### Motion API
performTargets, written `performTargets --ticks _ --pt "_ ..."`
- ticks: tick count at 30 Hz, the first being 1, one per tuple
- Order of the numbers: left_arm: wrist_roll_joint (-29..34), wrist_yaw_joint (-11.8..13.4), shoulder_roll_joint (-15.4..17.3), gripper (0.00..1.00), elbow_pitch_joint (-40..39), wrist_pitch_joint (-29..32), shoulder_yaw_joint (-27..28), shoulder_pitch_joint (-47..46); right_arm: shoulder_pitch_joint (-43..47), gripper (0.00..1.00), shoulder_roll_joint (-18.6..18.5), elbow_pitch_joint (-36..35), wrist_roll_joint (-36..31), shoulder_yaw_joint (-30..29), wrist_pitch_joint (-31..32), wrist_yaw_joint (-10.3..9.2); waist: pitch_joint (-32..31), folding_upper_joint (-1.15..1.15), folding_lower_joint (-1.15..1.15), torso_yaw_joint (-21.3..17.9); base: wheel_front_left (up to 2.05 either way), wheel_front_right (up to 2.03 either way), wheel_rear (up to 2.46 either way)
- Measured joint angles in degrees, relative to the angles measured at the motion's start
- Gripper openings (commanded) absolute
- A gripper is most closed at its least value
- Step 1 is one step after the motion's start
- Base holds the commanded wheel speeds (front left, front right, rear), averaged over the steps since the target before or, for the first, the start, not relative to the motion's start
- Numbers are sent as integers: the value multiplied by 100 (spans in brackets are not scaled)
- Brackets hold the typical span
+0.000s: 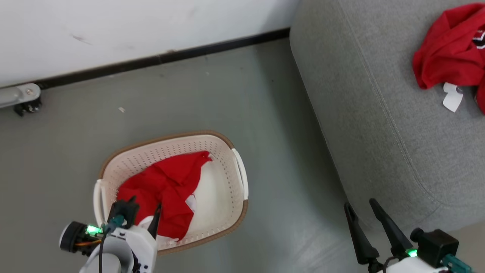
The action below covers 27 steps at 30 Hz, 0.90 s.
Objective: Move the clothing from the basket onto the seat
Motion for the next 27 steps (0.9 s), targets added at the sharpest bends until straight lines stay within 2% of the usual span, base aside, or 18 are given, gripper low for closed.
performTargets --ticks 4,12,27 --pt "125 16 92 100 221 176 -59 -294 -213 100 0 -44 98 114 0 0 277 0 0 -134 0 0 0" --pt "345 268 293 100 572 468 -70 -905 -568 100 -3 -40 386 285 0 0 795 0 0 -405 0 0 0" --pt "681 408 702 100 1302 1049 -155 -1586 -1224 100 -8 33 690 631 0 0 1603 0 0 -879 0 0 0"
